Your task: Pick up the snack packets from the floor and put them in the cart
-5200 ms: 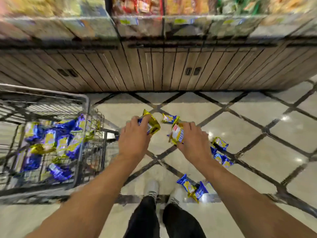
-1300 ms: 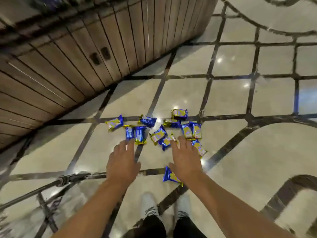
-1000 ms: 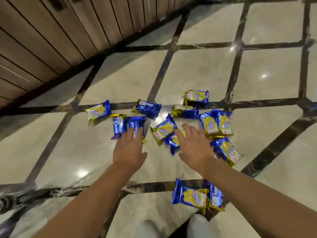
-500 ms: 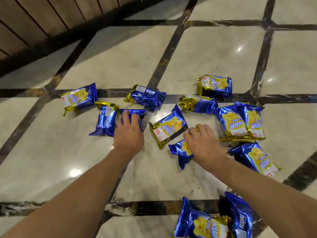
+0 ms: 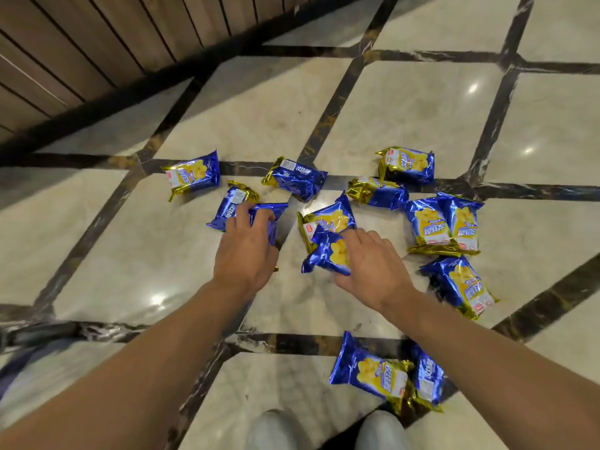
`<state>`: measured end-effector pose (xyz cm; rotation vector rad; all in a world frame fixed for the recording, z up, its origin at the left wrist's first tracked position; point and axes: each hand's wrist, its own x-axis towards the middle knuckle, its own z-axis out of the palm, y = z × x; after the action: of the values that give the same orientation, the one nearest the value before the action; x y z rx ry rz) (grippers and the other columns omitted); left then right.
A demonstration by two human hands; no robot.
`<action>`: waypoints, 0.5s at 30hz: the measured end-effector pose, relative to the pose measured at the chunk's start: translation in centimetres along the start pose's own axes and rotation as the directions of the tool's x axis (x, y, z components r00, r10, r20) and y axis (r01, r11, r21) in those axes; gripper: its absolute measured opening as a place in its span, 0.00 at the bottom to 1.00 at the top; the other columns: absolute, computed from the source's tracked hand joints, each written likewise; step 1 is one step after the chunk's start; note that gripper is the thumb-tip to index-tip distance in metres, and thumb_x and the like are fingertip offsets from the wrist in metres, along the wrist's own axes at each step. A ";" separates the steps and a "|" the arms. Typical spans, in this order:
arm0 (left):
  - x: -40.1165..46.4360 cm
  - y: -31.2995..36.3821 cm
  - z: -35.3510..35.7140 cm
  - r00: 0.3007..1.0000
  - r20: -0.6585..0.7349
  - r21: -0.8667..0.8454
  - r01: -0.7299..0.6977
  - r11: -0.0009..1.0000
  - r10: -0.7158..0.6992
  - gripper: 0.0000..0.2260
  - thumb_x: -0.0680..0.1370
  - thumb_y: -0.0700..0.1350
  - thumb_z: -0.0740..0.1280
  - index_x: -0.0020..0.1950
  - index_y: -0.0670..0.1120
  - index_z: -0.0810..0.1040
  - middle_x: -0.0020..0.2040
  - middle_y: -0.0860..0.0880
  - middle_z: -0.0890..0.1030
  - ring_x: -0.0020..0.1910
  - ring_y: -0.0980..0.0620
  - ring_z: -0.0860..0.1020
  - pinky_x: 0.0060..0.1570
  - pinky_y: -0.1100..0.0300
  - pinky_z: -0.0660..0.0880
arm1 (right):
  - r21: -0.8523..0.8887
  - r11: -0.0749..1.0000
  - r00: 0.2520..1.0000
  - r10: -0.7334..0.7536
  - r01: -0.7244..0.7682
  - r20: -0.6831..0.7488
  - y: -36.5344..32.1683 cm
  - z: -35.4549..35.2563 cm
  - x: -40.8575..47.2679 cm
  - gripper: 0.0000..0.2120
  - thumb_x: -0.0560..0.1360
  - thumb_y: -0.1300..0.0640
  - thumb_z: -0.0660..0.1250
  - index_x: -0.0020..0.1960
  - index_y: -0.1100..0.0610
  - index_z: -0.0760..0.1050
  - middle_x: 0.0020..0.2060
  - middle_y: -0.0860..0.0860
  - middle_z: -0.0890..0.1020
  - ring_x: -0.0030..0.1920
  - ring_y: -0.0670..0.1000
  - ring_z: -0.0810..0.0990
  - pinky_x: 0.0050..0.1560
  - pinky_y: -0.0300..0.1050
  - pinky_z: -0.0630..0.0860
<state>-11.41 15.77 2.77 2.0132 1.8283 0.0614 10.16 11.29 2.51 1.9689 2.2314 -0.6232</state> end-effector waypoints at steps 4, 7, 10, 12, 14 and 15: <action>-5.8 3.5 -11.5 0.999 0.033 -0.026 0.033 0.999 -0.033 0.21 0.73 0.53 0.57 0.64 0.47 0.70 0.72 0.42 0.62 0.61 0.38 0.67 0.57 0.45 0.72 | 0.058 0.998 0.999 0.035 -0.033 -0.024 -5.3 -9.6 -5.3 0.25 0.71 0.43 0.69 0.62 0.55 0.67 0.55 0.51 0.75 0.56 0.55 0.72 0.52 0.49 0.67; -10.3 7.0 -22.2 0.998 0.030 -0.002 0.049 0.999 -0.049 0.22 0.71 0.55 0.56 0.62 0.47 0.70 0.69 0.44 0.64 0.59 0.40 0.68 0.52 0.47 0.72 | 0.052 0.999 0.999 0.006 -0.005 -0.031 -9.6 -19.4 -9.4 0.27 0.73 0.43 0.67 0.66 0.55 0.64 0.58 0.52 0.75 0.58 0.55 0.72 0.54 0.49 0.67; -14.2 10.0 -33.3 0.999 -0.003 0.002 0.050 0.999 -0.050 0.23 0.70 0.55 0.57 0.63 0.48 0.70 0.68 0.45 0.64 0.58 0.41 0.69 0.52 0.47 0.72 | 0.058 0.998 0.996 -0.034 0.039 -0.082 -14.0 -30.4 -12.8 0.37 0.73 0.44 0.66 0.75 0.56 0.55 0.64 0.54 0.73 0.63 0.57 0.72 0.59 0.52 0.69; -17.0 11.6 -40.4 0.997 -0.045 0.004 0.061 0.998 -0.061 0.21 0.71 0.52 0.60 0.63 0.49 0.70 0.67 0.46 0.65 0.58 0.41 0.69 0.52 0.47 0.73 | 0.030 0.996 0.991 -0.082 0.085 -0.104 -16.8 -37.2 -15.2 0.40 0.73 0.44 0.66 0.77 0.54 0.50 0.64 0.56 0.73 0.62 0.59 0.73 0.57 0.54 0.72; -19.9 12.9 -46.8 0.993 -0.081 0.001 0.087 0.996 -0.087 0.20 0.72 0.46 0.65 0.63 0.51 0.69 0.68 0.46 0.65 0.58 0.42 0.69 0.51 0.49 0.73 | -0.028 0.991 0.985 -0.136 0.134 -0.102 -19.5 -43.6 -17.5 0.40 0.74 0.44 0.66 0.77 0.51 0.49 0.61 0.56 0.74 0.59 0.59 0.74 0.53 0.54 0.74; -21.4 13.6 -49.8 0.989 -0.098 -0.010 0.108 0.994 -0.108 0.20 0.72 0.45 0.66 0.63 0.51 0.69 0.68 0.46 0.64 0.58 0.42 0.68 0.51 0.49 0.73 | -0.046 0.987 0.983 -0.155 0.151 -0.101 -20.7 -46.5 -18.7 0.40 0.74 0.44 0.67 0.77 0.51 0.49 0.60 0.56 0.74 0.58 0.59 0.74 0.52 0.55 0.74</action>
<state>-16.79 8.13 57.85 1.9356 1.9930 0.1358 1.89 9.31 56.09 1.8656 2.4555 -0.5006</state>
